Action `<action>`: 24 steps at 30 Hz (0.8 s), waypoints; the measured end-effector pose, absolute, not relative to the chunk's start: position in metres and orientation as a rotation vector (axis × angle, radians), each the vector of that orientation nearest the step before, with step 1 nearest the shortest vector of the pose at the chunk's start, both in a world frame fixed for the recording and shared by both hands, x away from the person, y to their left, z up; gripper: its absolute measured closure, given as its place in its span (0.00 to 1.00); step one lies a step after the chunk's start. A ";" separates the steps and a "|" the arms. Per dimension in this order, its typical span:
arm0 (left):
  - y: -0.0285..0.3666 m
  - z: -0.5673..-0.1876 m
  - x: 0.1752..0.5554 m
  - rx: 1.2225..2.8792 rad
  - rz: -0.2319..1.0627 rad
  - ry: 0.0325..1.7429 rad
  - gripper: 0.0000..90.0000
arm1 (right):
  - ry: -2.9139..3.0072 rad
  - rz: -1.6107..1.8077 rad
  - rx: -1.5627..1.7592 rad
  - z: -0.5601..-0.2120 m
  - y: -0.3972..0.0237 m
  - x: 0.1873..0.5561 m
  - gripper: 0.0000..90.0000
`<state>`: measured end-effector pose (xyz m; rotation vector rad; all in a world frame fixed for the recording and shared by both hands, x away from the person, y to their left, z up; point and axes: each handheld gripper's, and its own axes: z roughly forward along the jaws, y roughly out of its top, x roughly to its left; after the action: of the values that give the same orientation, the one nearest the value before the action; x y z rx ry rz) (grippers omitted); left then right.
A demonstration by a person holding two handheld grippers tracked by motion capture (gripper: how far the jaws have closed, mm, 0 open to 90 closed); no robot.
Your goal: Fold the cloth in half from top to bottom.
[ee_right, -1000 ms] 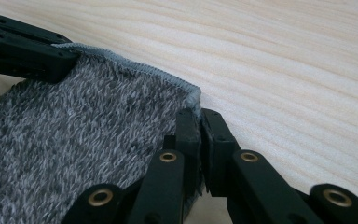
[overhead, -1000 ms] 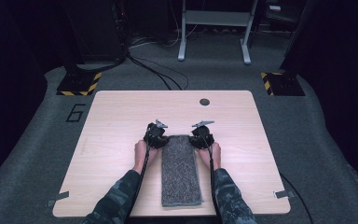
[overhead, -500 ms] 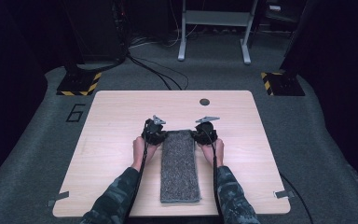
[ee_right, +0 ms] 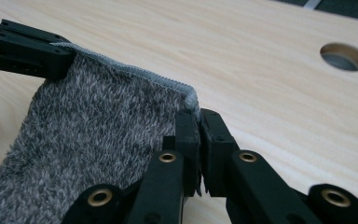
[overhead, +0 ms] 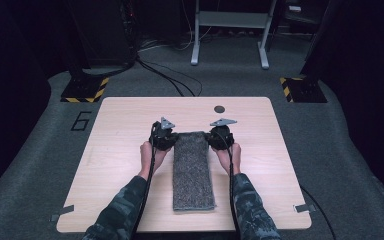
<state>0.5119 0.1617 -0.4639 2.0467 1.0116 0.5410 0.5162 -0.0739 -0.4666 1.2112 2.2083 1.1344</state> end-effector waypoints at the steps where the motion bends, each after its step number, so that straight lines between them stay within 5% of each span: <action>1: 0.162 -0.464 0.512 2.047 0.541 1.012 0.95 | 2.208 1.134 1.211 -0.467 -0.074 0.516 0.96; 24: 0.157 -0.430 0.500 1.997 0.676 0.897 0.95 | 2.132 1.262 1.116 -0.436 -0.084 0.508 0.96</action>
<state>0.5000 0.1575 -0.4299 1.9969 0.8973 0.6757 0.5076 -0.0842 -0.4359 1.1164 2.1323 1.2621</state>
